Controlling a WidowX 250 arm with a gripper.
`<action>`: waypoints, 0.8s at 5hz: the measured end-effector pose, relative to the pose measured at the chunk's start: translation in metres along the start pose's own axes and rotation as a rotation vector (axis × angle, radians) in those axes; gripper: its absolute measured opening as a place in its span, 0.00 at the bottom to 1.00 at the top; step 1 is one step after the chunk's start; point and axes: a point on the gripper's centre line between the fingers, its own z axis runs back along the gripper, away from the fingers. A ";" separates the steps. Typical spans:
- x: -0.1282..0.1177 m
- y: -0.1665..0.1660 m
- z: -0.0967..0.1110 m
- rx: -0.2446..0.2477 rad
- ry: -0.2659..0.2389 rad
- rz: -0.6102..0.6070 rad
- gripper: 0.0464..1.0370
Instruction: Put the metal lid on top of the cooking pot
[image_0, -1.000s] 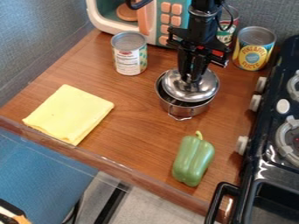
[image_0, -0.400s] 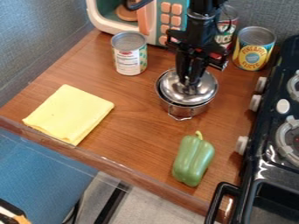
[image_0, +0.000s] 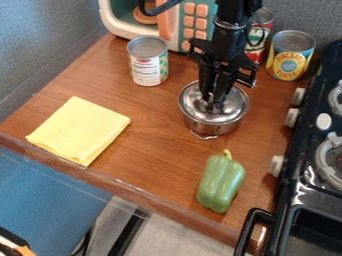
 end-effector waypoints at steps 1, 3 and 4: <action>0.000 0.000 0.000 -0.003 0.000 -0.013 0.59; 0.002 -0.004 0.015 0.002 -0.019 -0.023 0.98; 0.003 -0.004 0.043 -0.002 -0.079 0.000 0.97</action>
